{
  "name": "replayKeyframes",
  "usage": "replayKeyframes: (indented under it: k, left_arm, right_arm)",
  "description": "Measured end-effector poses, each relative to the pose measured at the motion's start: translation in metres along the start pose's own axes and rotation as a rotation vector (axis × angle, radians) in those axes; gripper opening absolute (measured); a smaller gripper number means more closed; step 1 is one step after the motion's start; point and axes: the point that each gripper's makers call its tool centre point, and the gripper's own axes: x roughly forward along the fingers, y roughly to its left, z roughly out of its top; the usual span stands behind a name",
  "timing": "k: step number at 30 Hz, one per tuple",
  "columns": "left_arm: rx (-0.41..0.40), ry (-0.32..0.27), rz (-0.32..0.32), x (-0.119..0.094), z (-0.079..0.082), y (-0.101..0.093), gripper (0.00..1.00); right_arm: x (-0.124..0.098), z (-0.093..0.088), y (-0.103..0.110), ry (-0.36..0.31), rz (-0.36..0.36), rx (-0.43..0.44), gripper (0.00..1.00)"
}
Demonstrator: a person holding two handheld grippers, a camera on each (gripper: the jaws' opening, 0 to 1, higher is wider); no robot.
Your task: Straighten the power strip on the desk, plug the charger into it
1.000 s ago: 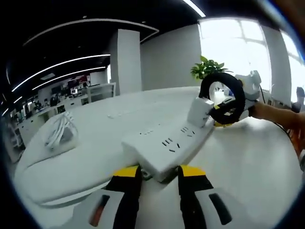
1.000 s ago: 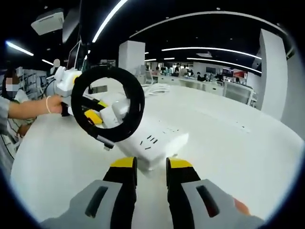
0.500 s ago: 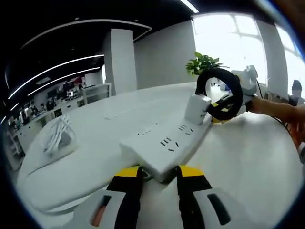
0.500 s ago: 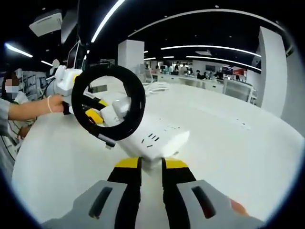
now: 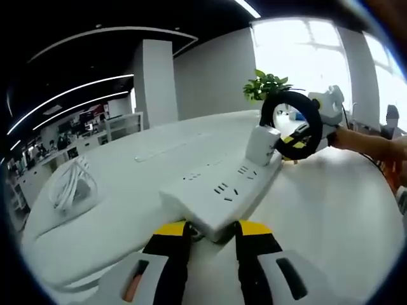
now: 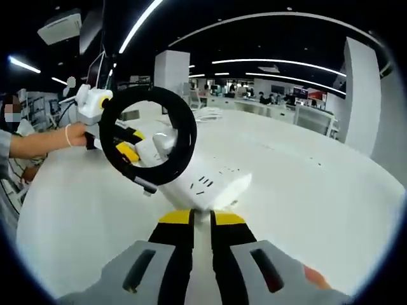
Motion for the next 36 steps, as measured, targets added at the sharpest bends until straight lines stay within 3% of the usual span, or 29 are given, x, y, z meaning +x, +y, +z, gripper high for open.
replayKeyframes:
  k: [22, 25, 30, 36]
  left_arm:
    - [-0.012, -0.017, -0.002, 0.002, 0.001, -0.003, 0.28]
    - [-0.041, -0.018, 0.029, -0.001, 0.0, 0.002, 0.34]
    - [-0.081, -0.054, -0.023, -0.007, 0.004, -0.004, 0.44]
    - [-0.097, -0.078, -0.031, -0.012, 0.011, -0.007, 0.52]
  right_arm:
    - [-0.004, -0.002, -0.006, -0.019, 0.012, 0.017, 0.09]
    - [-0.01, -0.002, -0.01, -0.048, 0.028, 0.064, 0.17]
    - [-0.02, 0.005, -0.003, -0.114, 0.085, 0.063, 0.29]
    - [-0.022, 0.009, 0.004, -0.121, 0.097, 0.034, 0.55]
